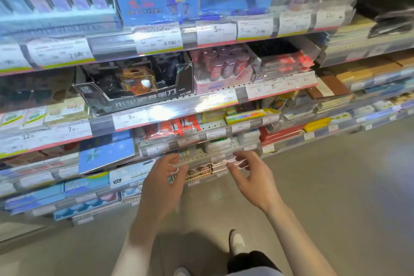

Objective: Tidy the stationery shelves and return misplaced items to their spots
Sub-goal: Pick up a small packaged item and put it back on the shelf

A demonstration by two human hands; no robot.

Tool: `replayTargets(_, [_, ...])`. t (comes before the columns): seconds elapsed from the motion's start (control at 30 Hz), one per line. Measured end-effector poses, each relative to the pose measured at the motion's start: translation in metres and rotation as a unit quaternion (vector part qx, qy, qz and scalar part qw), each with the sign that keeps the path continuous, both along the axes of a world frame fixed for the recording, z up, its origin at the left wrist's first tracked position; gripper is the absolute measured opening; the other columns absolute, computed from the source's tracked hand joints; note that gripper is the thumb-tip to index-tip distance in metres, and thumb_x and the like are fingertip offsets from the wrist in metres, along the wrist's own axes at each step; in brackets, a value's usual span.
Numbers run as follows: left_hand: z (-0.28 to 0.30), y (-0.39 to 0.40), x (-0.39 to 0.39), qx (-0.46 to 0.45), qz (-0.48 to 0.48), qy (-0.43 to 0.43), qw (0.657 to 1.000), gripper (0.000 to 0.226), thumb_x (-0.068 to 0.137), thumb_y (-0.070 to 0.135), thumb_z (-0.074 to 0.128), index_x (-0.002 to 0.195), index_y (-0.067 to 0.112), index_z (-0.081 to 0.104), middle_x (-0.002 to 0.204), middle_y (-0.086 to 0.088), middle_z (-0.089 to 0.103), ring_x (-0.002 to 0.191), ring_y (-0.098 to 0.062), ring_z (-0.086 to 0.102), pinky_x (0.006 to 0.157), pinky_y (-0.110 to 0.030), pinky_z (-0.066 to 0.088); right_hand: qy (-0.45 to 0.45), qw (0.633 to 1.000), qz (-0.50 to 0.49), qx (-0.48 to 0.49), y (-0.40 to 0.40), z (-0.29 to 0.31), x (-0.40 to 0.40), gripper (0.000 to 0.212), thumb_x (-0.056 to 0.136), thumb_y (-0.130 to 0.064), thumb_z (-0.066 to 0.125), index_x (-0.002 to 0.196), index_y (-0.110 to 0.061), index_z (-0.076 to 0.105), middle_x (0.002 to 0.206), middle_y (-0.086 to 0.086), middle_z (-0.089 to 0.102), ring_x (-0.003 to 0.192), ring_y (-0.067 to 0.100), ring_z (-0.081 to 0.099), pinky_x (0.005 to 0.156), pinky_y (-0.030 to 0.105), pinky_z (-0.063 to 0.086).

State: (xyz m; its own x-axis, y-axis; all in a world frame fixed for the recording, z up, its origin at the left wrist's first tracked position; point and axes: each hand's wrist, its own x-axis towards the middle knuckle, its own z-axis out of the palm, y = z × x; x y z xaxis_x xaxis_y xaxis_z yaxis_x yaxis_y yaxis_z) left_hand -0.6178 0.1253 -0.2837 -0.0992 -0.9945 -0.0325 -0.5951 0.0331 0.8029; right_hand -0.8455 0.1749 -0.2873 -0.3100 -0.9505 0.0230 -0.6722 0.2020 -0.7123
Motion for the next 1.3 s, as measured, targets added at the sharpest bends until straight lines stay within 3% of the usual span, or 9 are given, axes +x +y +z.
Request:
replayTargets(0.17, [0.013, -0.003, -0.058, -0.051, 0.005, 0.018, 0.999, 0.029, 0.09, 0.026, 0.069, 0.118, 0.03, 0.062, 0.1, 0.026, 0.063, 0.088, 0.014, 0.061, 0.069, -0.005, 0.046, -0.01, 0.998, 0.005, -0.061, -0.015, 0.021, -0.061, 0.033, 0.092, -0.044, 0.064, 0.121, -0.029, 0.062, 0.102, -0.019, 0.064, 0.091, -0.003, 0.061, 0.079, 0.026, 0.053])
replayTargets(0.23, [0.019, -0.011, -0.09, -0.078, 0.006, 0.015, 0.997, 0.032, 0.089, 0.026, 0.069, 0.12, 0.031, 0.061, 0.101, 0.029, 0.062, 0.088, 0.008, 0.063, 0.075, -0.011, 0.05, -0.016, 0.996, 0.018, -0.082, -0.027, 0.029, -0.092, 0.031, 0.093, -0.042, 0.064, 0.12, -0.028, 0.062, 0.104, -0.019, 0.064, 0.091, 0.0, 0.062, 0.08, 0.03, 0.055])
replayTargets(0.33, [0.038, -0.022, -0.147, -0.034, 0.023, 0.014, 0.999, 0.028, 0.093, 0.043, 0.06, 0.121, 0.042, 0.055, 0.109, 0.03, 0.059, 0.095, 0.007, 0.059, 0.088, -0.033, 0.054, 0.007, 0.993, 0.044, -0.105, -0.047, 0.044, -0.145, 0.03, 0.093, -0.042, 0.063, 0.119, -0.027, 0.062, 0.1, -0.017, 0.063, 0.086, 0.0, 0.061, 0.074, 0.024, 0.05])
replayTargets(0.47, [0.068, -0.035, -0.211, -0.076, 0.003, -0.02, 0.997, 0.028, 0.095, 0.044, 0.056, 0.121, 0.048, 0.048, 0.112, 0.03, 0.056, 0.094, 0.012, 0.057, 0.088, -0.027, 0.052, 0.033, 0.991, 0.077, -0.106, -0.074, 0.067, -0.21, 0.032, 0.095, -0.041, 0.06, 0.124, -0.027, 0.06, 0.107, -0.016, 0.06, 0.096, 0.001, 0.058, 0.076, 0.01, 0.043])
replayTargets(0.6, [0.089, -0.065, -0.249, -0.15, -0.013, -0.073, 0.986, 0.038, 0.097, 0.05, 0.045, 0.13, 0.034, 0.051, 0.112, 0.023, 0.054, 0.1, 0.003, 0.057, 0.088, -0.029, 0.049, 0.079, 0.983, 0.098, -0.135, -0.108, 0.084, -0.256, 0.035, 0.095, -0.04, 0.062, 0.126, -0.023, 0.061, 0.111, -0.012, 0.061, 0.101, 0.006, 0.057, 0.087, 0.024, 0.046])
replayTargets(0.73, [0.103, -0.105, -0.268, -0.228, -0.05, -0.17, 0.957, 0.037, 0.096, 0.042, 0.045, 0.129, 0.027, 0.053, 0.117, 0.01, 0.056, 0.109, -0.011, 0.051, 0.09, -0.032, 0.046, 0.15, 0.969, 0.133, -0.143, -0.142, 0.098, -0.288, 0.036, 0.095, -0.035, 0.061, 0.127, -0.018, 0.06, 0.12, -0.002, 0.061, 0.11, 0.018, 0.057, 0.089, 0.033, 0.049])
replayTargets(0.87, [0.108, -0.149, -0.281, -0.295, -0.107, -0.272, 0.91, 0.038, 0.088, 0.03, 0.06, 0.124, 0.018, 0.058, 0.112, 0.0, 0.058, 0.105, -0.023, 0.054, 0.087, -0.036, 0.048, 0.231, 0.952, 0.163, -0.118, -0.175, 0.112, -0.307, 0.033, 0.093, -0.03, 0.061, 0.122, -0.014, 0.062, 0.116, 0.004, 0.059, 0.11, 0.025, 0.056, 0.091, 0.037, 0.049])
replayTargets(1.07, [0.11, -0.186, -0.306, -0.209, -0.142, -0.384, 0.888, 0.05, 0.095, 0.04, 0.048, 0.142, 0.025, 0.043, 0.141, -0.001, 0.052, 0.125, -0.028, 0.049, 0.098, -0.042, 0.04, 0.308, 0.925, 0.218, -0.055, -0.218, 0.119, -0.307, 0.041, 0.094, -0.032, 0.054, 0.132, -0.018, 0.059, 0.129, 0.004, 0.06, 0.119, 0.026, 0.054, 0.102, 0.039, 0.047])
replayTargets(1.3, [0.108, -0.203, -0.31, -0.148, -0.144, -0.41, 0.888, 0.045, 0.099, 0.041, 0.044, 0.142, 0.026, 0.046, 0.142, -0.003, 0.052, 0.131, -0.029, 0.047, 0.102, -0.042, 0.043, 0.315, 0.919, 0.237, -0.02, -0.237, 0.109, -0.307, 0.034, 0.097, -0.034, 0.051, 0.126, -0.023, 0.064, 0.125, 0.0, 0.067, 0.115, 0.025, 0.06, 0.099, 0.04, 0.049])
